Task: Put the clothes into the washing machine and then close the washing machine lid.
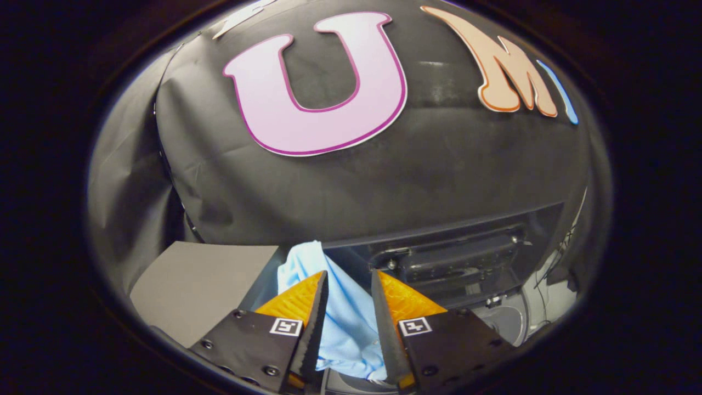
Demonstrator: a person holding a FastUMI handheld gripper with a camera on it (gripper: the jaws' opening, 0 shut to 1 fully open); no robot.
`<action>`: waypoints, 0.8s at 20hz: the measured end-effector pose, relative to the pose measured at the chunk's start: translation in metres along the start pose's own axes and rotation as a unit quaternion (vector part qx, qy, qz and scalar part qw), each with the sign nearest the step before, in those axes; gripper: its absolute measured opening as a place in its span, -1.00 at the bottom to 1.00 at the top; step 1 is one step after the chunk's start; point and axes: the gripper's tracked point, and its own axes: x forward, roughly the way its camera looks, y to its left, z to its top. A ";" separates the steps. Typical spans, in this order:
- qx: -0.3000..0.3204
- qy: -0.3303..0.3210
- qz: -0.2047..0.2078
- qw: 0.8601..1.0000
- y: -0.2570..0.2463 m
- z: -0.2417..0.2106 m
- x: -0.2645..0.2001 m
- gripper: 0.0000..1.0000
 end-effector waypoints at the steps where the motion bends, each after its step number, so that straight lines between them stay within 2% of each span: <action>1: -0.001 0.001 0.002 1.000 0.003 -0.001 0.006 -0.01; 3: -0.004 0.001 0.006 1.000 0.011 -0.001 0.015 -0.01; 4: -0.007 0.002 0.015 1.000 0.017 -0.002 0.020 0.06; 11: -0.036 -0.001 -0.005 0.999 0.021 -0.007 0.037 0.52; 12: -0.039 -0.002 -0.005 0.999 0.020 -0.007 0.037 0.52; 16: -0.054 -0.004 -0.002 0.999 0.027 -0.009 0.039 0.07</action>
